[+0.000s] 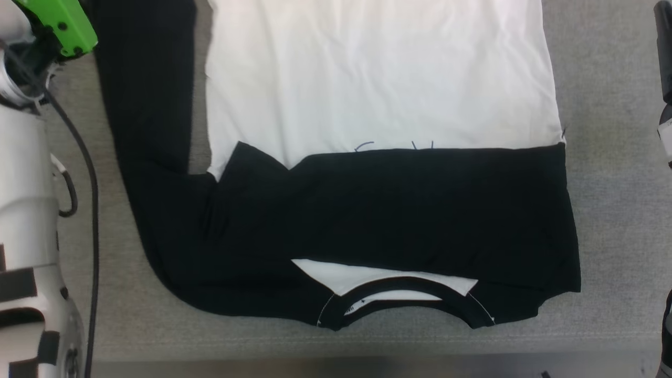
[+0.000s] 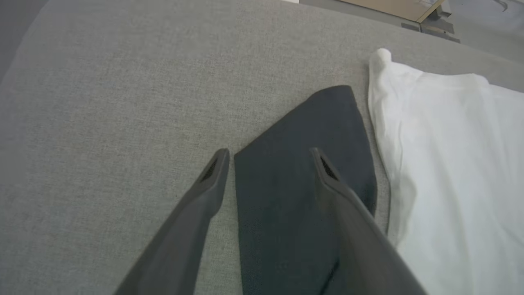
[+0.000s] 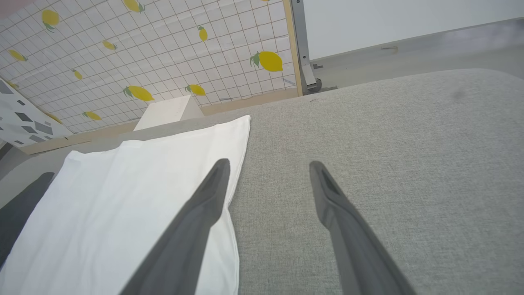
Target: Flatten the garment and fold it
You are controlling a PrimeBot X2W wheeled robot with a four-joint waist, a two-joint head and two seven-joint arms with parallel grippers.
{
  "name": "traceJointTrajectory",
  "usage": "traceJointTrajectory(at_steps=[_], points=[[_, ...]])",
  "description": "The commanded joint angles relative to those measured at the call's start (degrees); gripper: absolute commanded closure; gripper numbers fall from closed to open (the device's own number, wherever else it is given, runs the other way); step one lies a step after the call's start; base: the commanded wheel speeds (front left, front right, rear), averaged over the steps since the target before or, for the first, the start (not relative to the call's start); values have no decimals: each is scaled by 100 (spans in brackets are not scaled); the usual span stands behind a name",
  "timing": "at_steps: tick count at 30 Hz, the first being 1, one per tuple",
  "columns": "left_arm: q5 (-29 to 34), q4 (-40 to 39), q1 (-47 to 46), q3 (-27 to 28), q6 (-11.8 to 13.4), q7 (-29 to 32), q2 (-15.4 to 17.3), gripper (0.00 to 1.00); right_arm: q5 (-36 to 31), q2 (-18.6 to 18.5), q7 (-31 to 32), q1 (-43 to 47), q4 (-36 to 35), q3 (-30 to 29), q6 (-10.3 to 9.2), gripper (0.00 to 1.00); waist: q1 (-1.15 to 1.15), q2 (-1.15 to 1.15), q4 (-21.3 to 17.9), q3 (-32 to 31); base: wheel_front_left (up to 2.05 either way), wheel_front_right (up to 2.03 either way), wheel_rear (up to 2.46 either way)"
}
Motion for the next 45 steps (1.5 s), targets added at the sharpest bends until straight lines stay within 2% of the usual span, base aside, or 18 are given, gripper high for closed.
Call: traceJointTrajectory(at_steps=[1,8,13,14,15,16,24,30,35,39,44,45], points=[[81,51,-119,-64,93,203,63,0,-21,24,8,-78,-69,14,-8,0,-1,0,-251,497,0,0,0],[411,92,13,-396,449,1207,208,0,-29,32,50,-128,-207,49,-8,0,-1,0,-210,630,0,0,0],[360,18,386,-512,462,1711,195,0,3,35,100,-157,-308,80,-8,0,-1,0,-169,674,0,0,0],[285,-24,462,-481,463,1744,158,43,10,30,113,-163,-330,71,-8,0,-1,0,-155,690,0,0,0],[218,-79,510,-453,435,1715,129,75,9,23,120,-166,-343,63,-8,0,-1,0,-144,700,0,0,0],[149,-161,555,-410,396,1603,105,100,5,16,126,-170,-352,54,-8,0,-1,0,-132,708,0,0,0],[-350,-502,565,133,210,187,-128,100,-73,-13,69,-94,-190,20,-8,0,-1,0,18,462,0,0,0],[-777,-490,483,768,414,-718,-370,100,-150,-33,-17,15,112,20,-8,0,-1,0,201,-107,0,0,0],[-858,-359,700,1119,534,-1122,-271,100,-242,-56,-98,182,373,-17,-8,0,-1,0,359,-706,0,0,0],[-925,-334,1030,1282,528,-1417,-314,100,-256,-13,-117,376,556,-105,-8,0,-1,0,486,-1184,0,0,0],[-1114,-777,1505,1175,112,-1707,-613,100,-322,62,-117,684,742,-217,-8,0,-1,0,577,-1813,0,0,0],[-1129,-1042,1652,983,-18,-1759,-833,100,-350,76,-90,769,758,-244,-8,0,-1,0,599,-1969,0,0,0]])
